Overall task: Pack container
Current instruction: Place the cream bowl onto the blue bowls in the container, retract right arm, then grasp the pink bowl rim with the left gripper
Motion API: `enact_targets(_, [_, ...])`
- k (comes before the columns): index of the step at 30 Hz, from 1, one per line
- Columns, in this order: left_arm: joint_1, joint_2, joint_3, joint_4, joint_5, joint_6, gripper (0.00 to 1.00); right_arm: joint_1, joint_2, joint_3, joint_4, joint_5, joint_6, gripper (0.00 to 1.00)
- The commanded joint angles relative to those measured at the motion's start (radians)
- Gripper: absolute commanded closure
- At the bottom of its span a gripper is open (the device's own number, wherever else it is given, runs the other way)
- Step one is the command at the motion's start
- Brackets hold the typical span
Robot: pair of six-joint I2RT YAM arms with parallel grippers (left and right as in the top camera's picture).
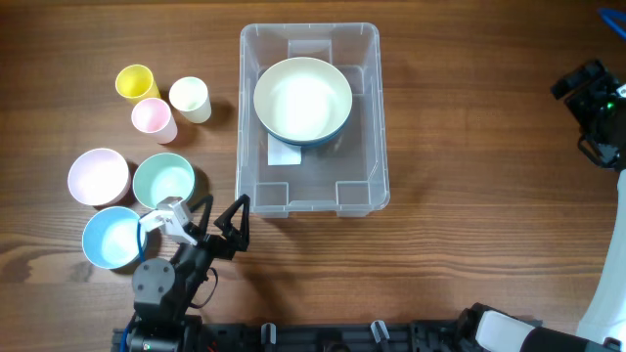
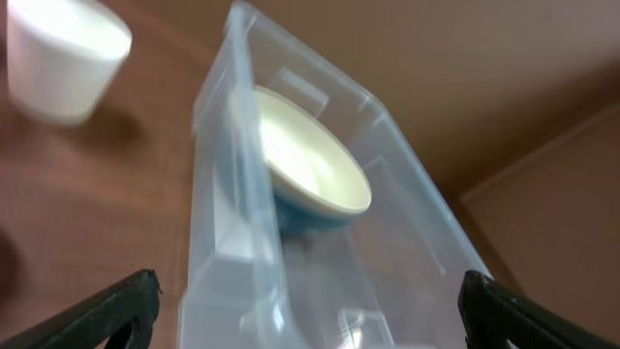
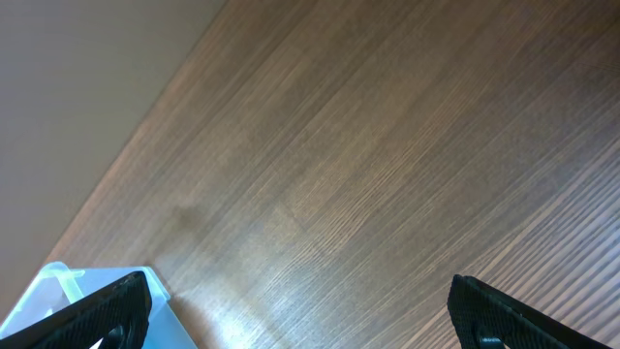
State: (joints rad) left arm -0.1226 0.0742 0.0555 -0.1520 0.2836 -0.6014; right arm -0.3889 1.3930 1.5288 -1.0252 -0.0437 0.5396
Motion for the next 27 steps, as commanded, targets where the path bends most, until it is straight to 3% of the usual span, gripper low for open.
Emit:
enact_targets(1, [-0.005, 0.0, 0.018, 0.021, 0.185, -0.095, 0.0, 0.002, 0.009, 0.009, 0.0, 0.014, 0.012, 0.0])
enact_targets(5, [-0.005, 0.01, 0.111, -0.011, 0.224, -0.055, 0.01, 0.002, 0.009, 0.009, 0.0, 0.014, 0.012, 0.0])
enact_targets(9, [-0.003, 0.127, 0.368, -0.209, 0.026, -0.025, 0.01, 0.002, 0.009, 0.009, 0.0, 0.014, 0.012, 0.0])
enact_targets(15, [-0.003, 0.605, 0.996, -0.658, -0.301, 0.274, 0.0, 0.002, 0.009, 0.009, 0.0, 0.014, 0.012, 0.0])
enact_targets(19, [0.009, 0.901, 1.334, -0.888, -0.526, 0.363, 0.0, 0.002, 0.009, 0.009, 0.0, 0.014, 0.012, 0.0])
enact_targets(22, [0.079, 1.058, 1.468, -0.986, -0.507, 0.362, 0.0, 0.002, 0.009, 0.009, 0.0, 0.014, 0.012, 0.0])
enact_targets(25, [0.137, 1.166, 1.503, -1.039, -0.299, 0.363, 0.0, 0.002, 0.009, 0.009, 0.0, 0.014, 0.012, 0.0])
enact_targets(27, [0.139, 1.207, 1.503, -1.061, -0.292, 0.363, 0.0, 0.002, 0.009, 0.009, 0.0, 0.014, 0.012, 0.0])
